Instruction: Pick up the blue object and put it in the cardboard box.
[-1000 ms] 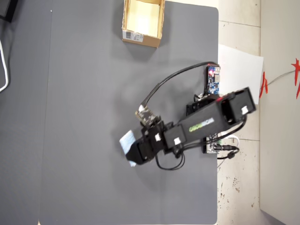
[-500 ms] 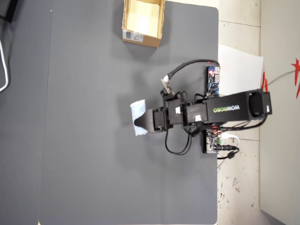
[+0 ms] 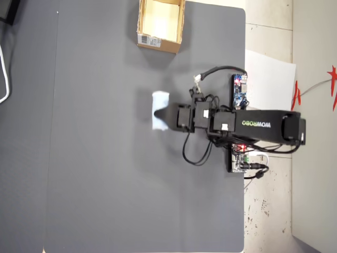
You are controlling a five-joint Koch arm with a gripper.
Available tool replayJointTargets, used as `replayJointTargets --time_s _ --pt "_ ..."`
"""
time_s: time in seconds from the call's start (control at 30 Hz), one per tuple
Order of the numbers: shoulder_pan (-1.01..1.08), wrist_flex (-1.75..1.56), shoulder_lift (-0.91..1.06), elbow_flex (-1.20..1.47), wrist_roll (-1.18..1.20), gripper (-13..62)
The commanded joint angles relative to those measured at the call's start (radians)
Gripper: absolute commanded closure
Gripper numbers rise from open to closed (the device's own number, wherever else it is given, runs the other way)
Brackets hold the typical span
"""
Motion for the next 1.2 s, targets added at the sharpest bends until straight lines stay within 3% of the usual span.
replayJointTargets --time_s 0.0,0.53,1.17 --pt "0.063 -0.117 0.084 -0.029 -0.04 40.4" --pt "0.388 -0.037 -0.002 -0.112 -0.198 40.4" --pt "0.63 0.008 -0.474 -0.598 -0.201 40.4"
